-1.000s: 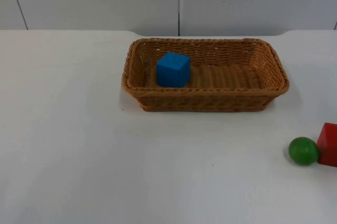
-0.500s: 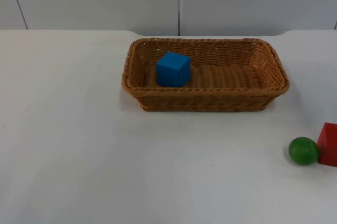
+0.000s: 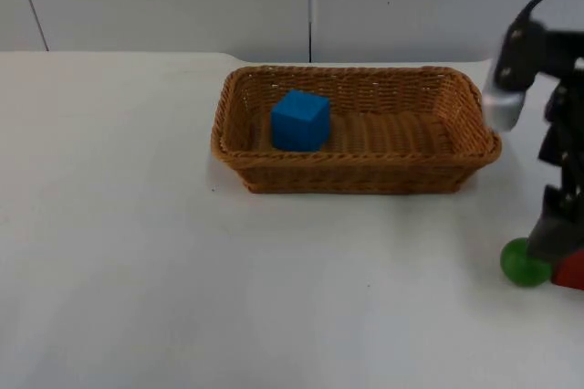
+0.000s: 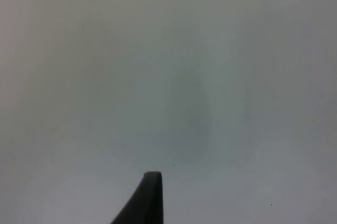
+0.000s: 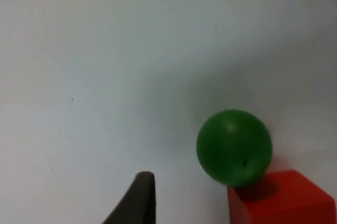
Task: Place all geometric objects except the red cube into the basket.
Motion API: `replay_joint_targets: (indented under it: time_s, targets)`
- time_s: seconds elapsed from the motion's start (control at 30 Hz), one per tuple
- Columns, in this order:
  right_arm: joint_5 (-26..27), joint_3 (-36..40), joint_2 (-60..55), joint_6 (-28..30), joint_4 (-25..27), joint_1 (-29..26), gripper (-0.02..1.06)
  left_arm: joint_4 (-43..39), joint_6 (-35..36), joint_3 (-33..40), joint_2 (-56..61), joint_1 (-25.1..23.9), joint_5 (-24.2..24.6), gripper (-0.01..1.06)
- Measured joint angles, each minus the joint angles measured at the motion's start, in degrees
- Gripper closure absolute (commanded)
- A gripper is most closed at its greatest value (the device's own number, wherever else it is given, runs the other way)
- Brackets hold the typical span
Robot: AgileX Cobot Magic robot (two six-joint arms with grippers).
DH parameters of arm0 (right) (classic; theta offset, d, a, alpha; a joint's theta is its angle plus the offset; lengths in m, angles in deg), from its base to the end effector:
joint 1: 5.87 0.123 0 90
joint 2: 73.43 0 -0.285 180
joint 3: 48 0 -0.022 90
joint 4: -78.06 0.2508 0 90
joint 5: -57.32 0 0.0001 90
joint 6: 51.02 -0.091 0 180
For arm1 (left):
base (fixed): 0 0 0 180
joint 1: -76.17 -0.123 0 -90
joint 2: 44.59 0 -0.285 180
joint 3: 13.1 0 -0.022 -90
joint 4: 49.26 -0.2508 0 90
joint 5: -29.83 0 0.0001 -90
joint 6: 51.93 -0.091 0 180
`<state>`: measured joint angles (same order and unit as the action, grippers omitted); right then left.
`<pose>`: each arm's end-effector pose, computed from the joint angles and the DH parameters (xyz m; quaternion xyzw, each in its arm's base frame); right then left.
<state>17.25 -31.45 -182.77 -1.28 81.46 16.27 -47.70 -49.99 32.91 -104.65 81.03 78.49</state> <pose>0.3067 0.1285 0.1745 -0.5659 0.8151 -0.0080 0.1238 0.1429 -0.0140 0.2394 0.0183 0.9755 -0.0249 0.2176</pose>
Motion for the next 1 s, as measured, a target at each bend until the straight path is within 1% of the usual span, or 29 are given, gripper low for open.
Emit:
replay_joint_targets:
  time_s: [0.17,0.27,0.33,0.4,0.5,0.6,0.67,0.73,0.77,0.83,0.87,0.97,1.0]
  targets:
    - [2.1,0.0,-4.0,1.5,-0.7,0.2,0.09,0.0,0.0,0.0,0.0,0.0,0.0,0.05]
    - [3.8,0.0,-6.7,2.1,-2.9,0.2,0.09,0.0,0.0,0.0,0.0,0.0,0.0,0.05]
    - [4.5,-0.1,-7.5,2.5,-3.4,0.2,0.09,0.0,0.0,0.0,0.0,0.0,0.0,0.05]
    - [5.6,-0.1,-8.8,4.2,-4.1,0.2,0.09,0.0,0.0,0.0,0.0,0.0,0.0,0.05]
    - [7.0,-0.1,-10.5,5.8,-4.4,0.2,0.09,0.0,0.0,0.0,0.0,0.0,0.0,0.05]
    - [7.4,-0.1,-11.3,6.0,-4.4,0.2,0.09,0.0,0.0,0.0,0.0,0.0,0.0,0.05]
    - [7.7,-0.1,-12.2,6.5,-4.5,0.2,0.1,0.1,0.1,0.0,0.0,0.0,0.0,0.05]
    - [7.9,-0.1,-12.7,6.6,-4.5,0.2,0.21,0.1,0.1,0.0,0.0,0.0,0.0,0.05]
    - [7.8,-0.1,-13.1,6.8,-4.5,0.2,0.21,0.1,0.1,0.0,0.0,0.0,0.0,0.05]
    - [7.9,-0.1,-13.5,6.8,-4.5,0.2,0.37,0.1,0.1,0.0,0.0,0.0,0.0,0.05]
    - [8.0,-0.1,-13.5,6.9,-4.5,0.2,0.42,0.1,0.1,0.0,0.0,0.0,0.0,0.05]
    - [8.1,-0.1,-13.5,6.9,-4.5,0.2,0.78,0.1,0.1,0.0,0.0,0.0,0.0,0.05]
    - [8.1,-0.1,-13.3,6.9,-4.5,0.3,0.78,0.1,0.1,0.0,0.0,0.0,0.0,0.05]
